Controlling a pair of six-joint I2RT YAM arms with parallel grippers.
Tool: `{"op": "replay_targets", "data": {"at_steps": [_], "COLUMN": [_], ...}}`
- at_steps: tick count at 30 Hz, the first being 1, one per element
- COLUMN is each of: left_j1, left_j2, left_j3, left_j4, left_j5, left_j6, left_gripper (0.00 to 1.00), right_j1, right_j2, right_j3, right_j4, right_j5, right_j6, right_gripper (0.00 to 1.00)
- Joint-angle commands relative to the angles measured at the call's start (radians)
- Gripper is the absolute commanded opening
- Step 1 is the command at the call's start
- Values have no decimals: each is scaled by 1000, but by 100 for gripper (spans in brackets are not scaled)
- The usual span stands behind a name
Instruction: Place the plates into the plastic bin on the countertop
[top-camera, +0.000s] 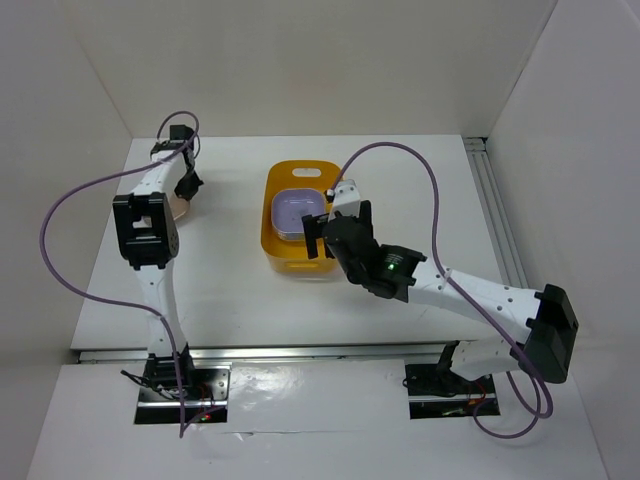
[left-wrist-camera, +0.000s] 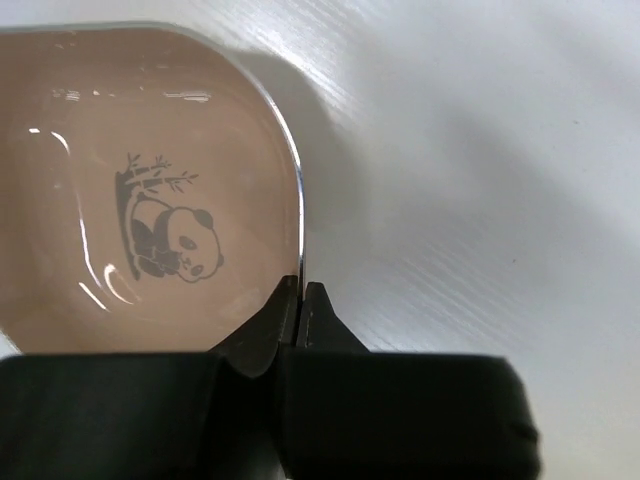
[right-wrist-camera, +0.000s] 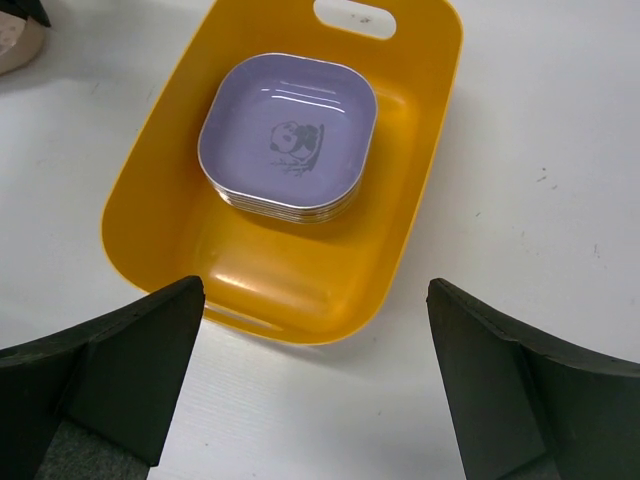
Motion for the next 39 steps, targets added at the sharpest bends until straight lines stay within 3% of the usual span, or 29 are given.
{"op": "replay_targets", "data": {"at_steps": [1,5,10,15,21,26,37,39], "left_j1": [-29,-100,-313,-561,-727,-767,-737,-724], "left_j2": [1,-115,-392,-434,-434,-342,-243,-214], "left_j3": [71,288,234,201,130,159,138,138], "left_j4": [-150,-289,-277,-277,-222,-209,-154,-154], "left_j5": [-11,-65,-82,-48,-36,-27,-4,30], "left_j6": [-74,-100,-170,-246,-322,-309,-280,-257], "left_gripper": [0,0,0,0,0,0,0,14], "right_j1": [-11,-54,-158,-189,-198,-198,-208,-208], "right_j2": [-41,-87,-179,-278,-380,-394,-374,-374], "right_j3": [6,34,34,106,139,120,83,74], "right_j4": [-13,-88,-149,-264,-303,-312,-304,-295], "right_j5": [60,105,105,177,198,198,169,158], "right_j6": [3,13,46,65,65,65,65,65], "right_gripper": [100,100,100,100,100,100,100,100]}}
